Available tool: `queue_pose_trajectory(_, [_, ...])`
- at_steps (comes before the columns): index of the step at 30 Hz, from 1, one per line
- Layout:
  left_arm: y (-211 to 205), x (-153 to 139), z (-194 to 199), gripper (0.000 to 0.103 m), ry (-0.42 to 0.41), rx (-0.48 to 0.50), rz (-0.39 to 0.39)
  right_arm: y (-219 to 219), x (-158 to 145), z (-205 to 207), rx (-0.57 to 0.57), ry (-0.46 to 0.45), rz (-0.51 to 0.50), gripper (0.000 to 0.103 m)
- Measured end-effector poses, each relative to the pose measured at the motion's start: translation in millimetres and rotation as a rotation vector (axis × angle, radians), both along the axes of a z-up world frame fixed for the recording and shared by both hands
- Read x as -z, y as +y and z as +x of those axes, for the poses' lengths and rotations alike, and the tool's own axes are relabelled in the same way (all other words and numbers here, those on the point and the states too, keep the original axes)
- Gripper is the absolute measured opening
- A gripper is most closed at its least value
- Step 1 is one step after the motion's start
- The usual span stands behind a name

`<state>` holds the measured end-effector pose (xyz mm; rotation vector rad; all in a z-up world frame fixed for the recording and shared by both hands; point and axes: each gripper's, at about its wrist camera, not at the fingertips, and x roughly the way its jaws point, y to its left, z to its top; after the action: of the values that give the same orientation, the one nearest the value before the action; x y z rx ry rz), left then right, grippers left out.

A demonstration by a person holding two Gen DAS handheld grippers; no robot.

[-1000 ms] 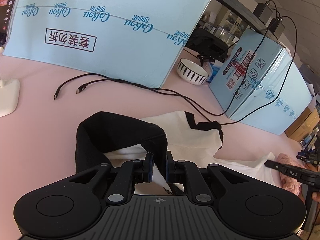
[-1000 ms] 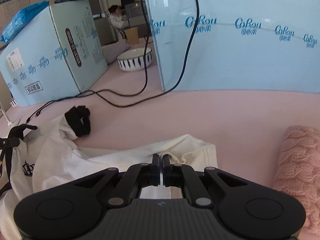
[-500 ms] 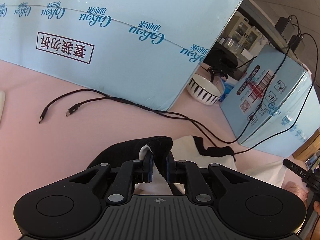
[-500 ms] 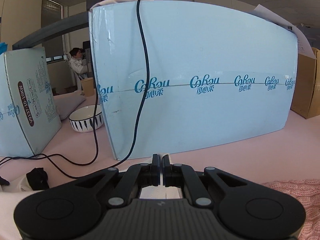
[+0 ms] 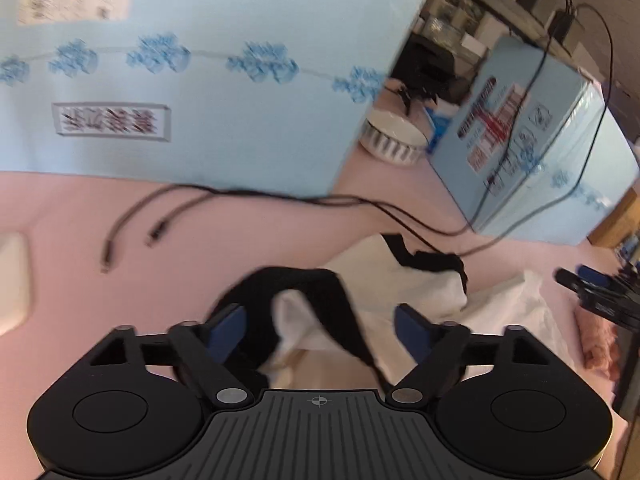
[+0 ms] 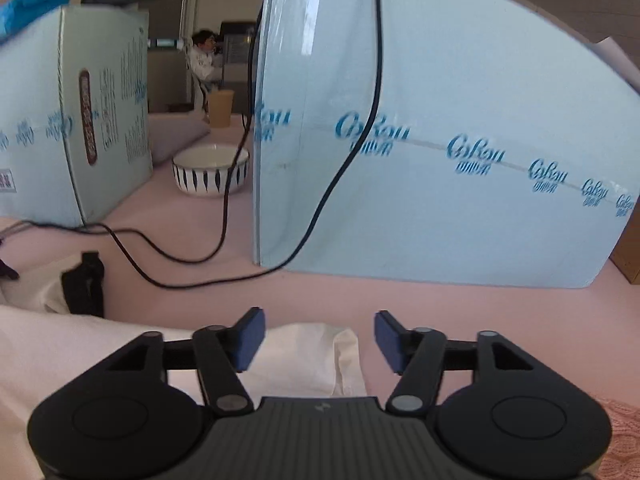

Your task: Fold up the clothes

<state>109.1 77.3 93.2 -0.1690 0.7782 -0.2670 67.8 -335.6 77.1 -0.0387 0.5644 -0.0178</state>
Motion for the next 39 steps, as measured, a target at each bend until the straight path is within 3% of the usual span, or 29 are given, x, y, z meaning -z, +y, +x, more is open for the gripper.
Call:
queue_pose_trajectory(2, [17.0, -10.7, -18.1, 0.096, -0.055, -0.063, 0.034, -9.1, -15.5, -31.5, -0.046, -0.001, 0.058, 0.094])
queue_pose_trajectory(4, [37.6, -12.1, -44.0, 0.096, -0.039, -0.096, 0.047, -17.7, -22.4, -61.0, -0.094, 0.043, 0.117, 0.094])
queue_pose_trajectory(9, [47.4, 16.2, -123.8, 0.096, 0.088, 0.167, 0.008, -17.6, -10.9, -123.4, -0.141, 0.179, 0.189, 0.094])
queue_pose_trajectory(14, [16.7, 45.1, -176.5, 0.096, 0.142, 0.331, 0.024, -7.9, 18.5, -169.8, -0.124, 0.278, 0.253, 0.094])
queue_pose_trajectory(17, [-1.3, 54.6, -182.2, 0.096, 0.119, 0.345, 0.096, 0.1, 32.7, -168.9, -0.125, 0.311, 0.277, 0.094])
queue_pose_trajectory(19, [-12.1, 62.4, -175.2, 0.096, 0.098, 0.296, 0.165, 4.8, 41.8, -163.7, -0.122, 0.33, 0.288, 0.093])
queue_pose_trajectory(20, [-16.4, 64.7, -174.7, 0.096, 0.08, 0.296, 0.189, 10.6, 42.5, -162.8, -0.119, 0.31, 0.255, 0.09])
queue_pose_trajectory(21, [-20.8, 67.0, -174.3, 0.096, 0.061, 0.296, 0.212, 16.3, 43.1, -162.0, -0.116, 0.29, 0.222, 0.07])
queue_pose_trajectory(22, [-24.4, 68.7, -174.0, 0.095, 0.044, 0.298, 0.232, 21.9, 43.7, -161.1, -0.113, 0.272, 0.189, 0.036])
queue_pose_trajectory(23, [-26.4, 68.6, -173.9, 0.094, 0.031, 0.301, 0.245, 25.1, 43.0, -159.9, -0.109, 0.261, 0.165, 0.022])
queue_pose_trajectory(24, [-28.0, 68.4, -173.2, 0.086, 0.008, 0.301, 0.261, 21.1, 42.3, -158.1, -0.097, 0.259, 0.193, 0.013])
queue_pose_trajectory(26, [-24.5, 63.2, -170.8, 0.055, -0.018, 0.299, 0.257, 12.7, 40.7, -154.4, -0.072, 0.255, 0.249, 0.008])
queue_pose_trajectory(27, [-21.5, 59.6, -169.0, 0.028, -0.024, 0.295, 0.246, 4.6, 37.4, -152.5, -0.064, 0.25, 0.297, 0.007])
queue_pose_trajectory(28, [-18.1, 55.0, -166.8, 0.013, -0.025, 0.28, 0.24, -2.0, 33.6, -151.5, -0.063, 0.236, 0.323, 0.007])
queue_pose_trajectory(31, [-10.1, 36.4, -164.3, 0.011, -0.07, 0.265, 0.302, -18.9, 11.0, -160.2, -0.062, 0.147, 0.363, 0.006])
queue_pose_trajectory(34, [0.1, 20.0, -166.3, 0.011, -0.061, 0.294, 0.335, -30.6, -10.5, -174.2, -0.067, 0.076, 0.385, 0.006])
queue_pose_trajectory(37, [19.9, 6.8, -166.1, 0.011, -0.023, 0.311, 0.253, -42.7, -26.0, -190.6, -0.085, 0.034, 0.406, 0.006])
queue_pose_trajectory(39, [30.8, 11.7, -160.8, 0.011, 0.008, 0.291, 0.205, -49.4, -20.9, -193.7, -0.064, 0.033, 0.415, 0.007])
